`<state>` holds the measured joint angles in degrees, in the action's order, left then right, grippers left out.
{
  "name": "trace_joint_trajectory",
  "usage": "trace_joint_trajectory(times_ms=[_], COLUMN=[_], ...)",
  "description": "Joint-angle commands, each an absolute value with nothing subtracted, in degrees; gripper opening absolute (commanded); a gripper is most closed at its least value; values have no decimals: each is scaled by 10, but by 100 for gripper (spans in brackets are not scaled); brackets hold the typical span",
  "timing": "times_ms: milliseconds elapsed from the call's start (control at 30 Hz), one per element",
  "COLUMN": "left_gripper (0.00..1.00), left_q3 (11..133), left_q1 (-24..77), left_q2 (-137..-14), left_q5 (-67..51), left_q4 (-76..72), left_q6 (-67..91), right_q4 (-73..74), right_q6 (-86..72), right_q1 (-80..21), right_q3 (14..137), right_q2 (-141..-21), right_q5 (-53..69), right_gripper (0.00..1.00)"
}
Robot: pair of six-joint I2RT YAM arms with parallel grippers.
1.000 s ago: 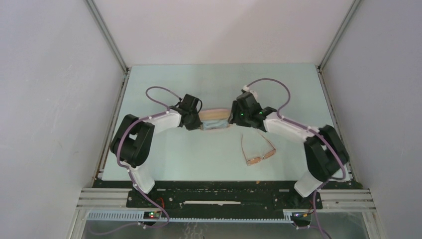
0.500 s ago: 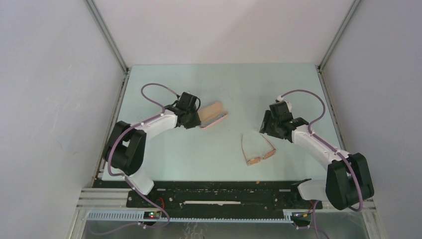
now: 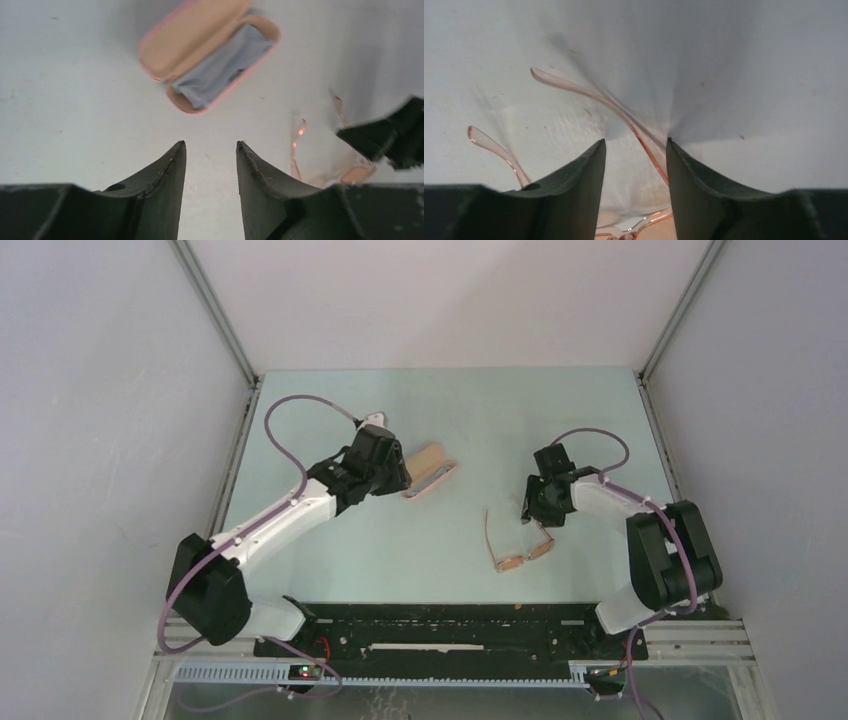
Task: Organize the sunglasses
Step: Adjust the sunglasses at the center of the board.
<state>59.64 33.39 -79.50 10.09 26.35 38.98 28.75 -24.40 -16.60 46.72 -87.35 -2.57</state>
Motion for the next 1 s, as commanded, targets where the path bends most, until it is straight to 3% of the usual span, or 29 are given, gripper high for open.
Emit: trace_joint_trajectory(times_ms=[0, 133, 267, 400, 467, 500, 667, 967], left_gripper=[46, 45, 44, 46, 47, 47, 57, 58], left_q3=[576, 560, 554, 550, 546, 545, 571, 787], left_q1=[378, 390, 391, 391, 390, 390, 396, 399], left_q2=[-780, -791, -797, -803, -806, -809, -843, -1034], left_q5=[80, 42, 21, 6, 4, 4, -13, -74], left_q4=[275, 255, 245, 246, 246, 245, 226, 284], left_q6=[382, 381, 371, 357, 354, 352, 313, 242], right_q4=[263, 258, 268, 283, 288, 294, 322, 354], right_q6=[-229, -217, -194, -190, -198, -209, -338, -676], right_q1=[-171, -225, -282, -312, -312, -309, -286, -367], right_q3=[502, 530, 583, 615, 619, 618, 559, 375], right_q2=[-911, -936, -964, -961, -932, -913, -769, -588], right_q5=[26, 28, 17, 1, -17, -28, -64, -118], right_gripper=[49, 35, 39, 62, 83, 85, 83, 80])
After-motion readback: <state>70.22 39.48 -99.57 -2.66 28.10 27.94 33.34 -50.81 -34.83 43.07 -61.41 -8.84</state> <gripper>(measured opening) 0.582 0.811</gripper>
